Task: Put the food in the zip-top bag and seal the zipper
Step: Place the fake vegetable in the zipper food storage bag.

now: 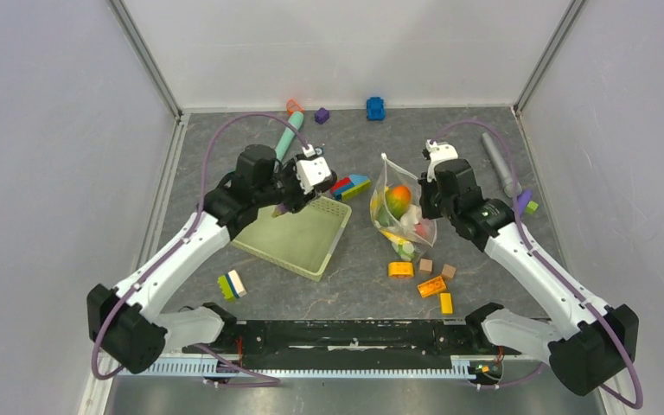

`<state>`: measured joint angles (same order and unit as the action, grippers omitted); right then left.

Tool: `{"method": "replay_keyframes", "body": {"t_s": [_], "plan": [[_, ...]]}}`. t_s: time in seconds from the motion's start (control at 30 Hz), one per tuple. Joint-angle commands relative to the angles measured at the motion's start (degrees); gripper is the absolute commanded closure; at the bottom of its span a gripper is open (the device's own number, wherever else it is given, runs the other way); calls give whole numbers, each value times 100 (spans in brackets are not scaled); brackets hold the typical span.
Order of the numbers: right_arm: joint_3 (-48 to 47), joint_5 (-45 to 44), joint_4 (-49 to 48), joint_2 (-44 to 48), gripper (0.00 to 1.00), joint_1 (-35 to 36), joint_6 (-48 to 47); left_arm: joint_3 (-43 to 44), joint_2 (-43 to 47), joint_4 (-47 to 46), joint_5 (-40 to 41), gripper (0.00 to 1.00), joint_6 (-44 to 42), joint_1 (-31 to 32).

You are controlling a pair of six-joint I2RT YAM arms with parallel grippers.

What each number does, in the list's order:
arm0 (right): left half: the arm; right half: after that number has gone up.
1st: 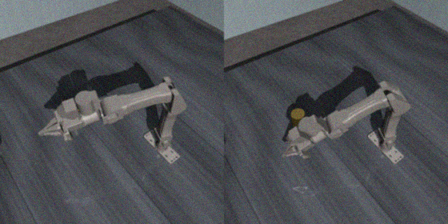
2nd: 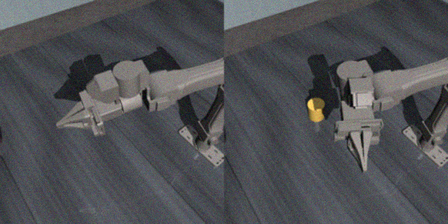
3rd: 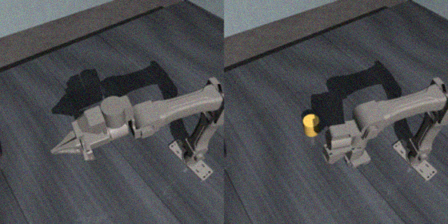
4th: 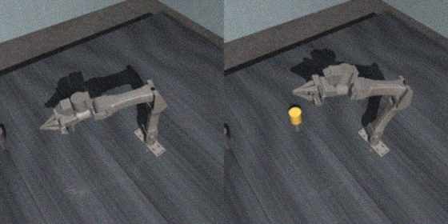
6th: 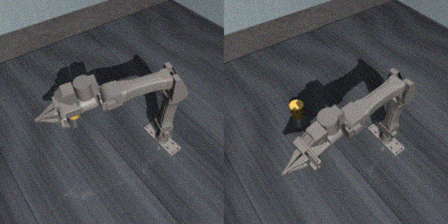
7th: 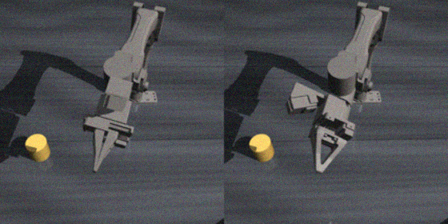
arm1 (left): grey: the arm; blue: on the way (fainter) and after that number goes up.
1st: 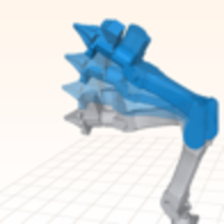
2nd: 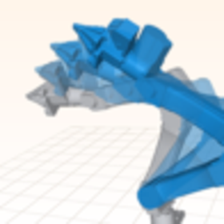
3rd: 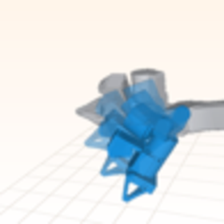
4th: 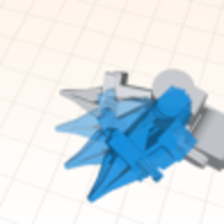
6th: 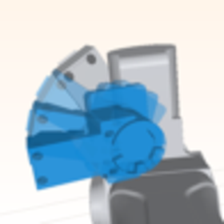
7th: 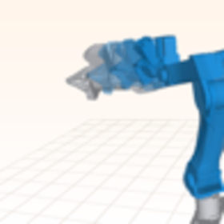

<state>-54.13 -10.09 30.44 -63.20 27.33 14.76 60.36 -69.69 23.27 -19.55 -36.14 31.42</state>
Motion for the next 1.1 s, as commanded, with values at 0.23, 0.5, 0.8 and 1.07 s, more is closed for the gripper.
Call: {"method": "replay_keyframes", "body": {"t_s": [0.23,0.5,0.8,1.07], "plan": [[263,447,-356,809,91,5,-75,180,768,-3481,176,76,4892,131],[462,493,-477,1003,91,5,-66,354,615,-4434,1855,93,6834,702],[653,406,-712,1257,100,9,-2,264,80,-5296,3883,94,6715,2220],[676,428,-779,1450,100,10,33,380,-1005,-5985,5113,98,6576,3032]]}}
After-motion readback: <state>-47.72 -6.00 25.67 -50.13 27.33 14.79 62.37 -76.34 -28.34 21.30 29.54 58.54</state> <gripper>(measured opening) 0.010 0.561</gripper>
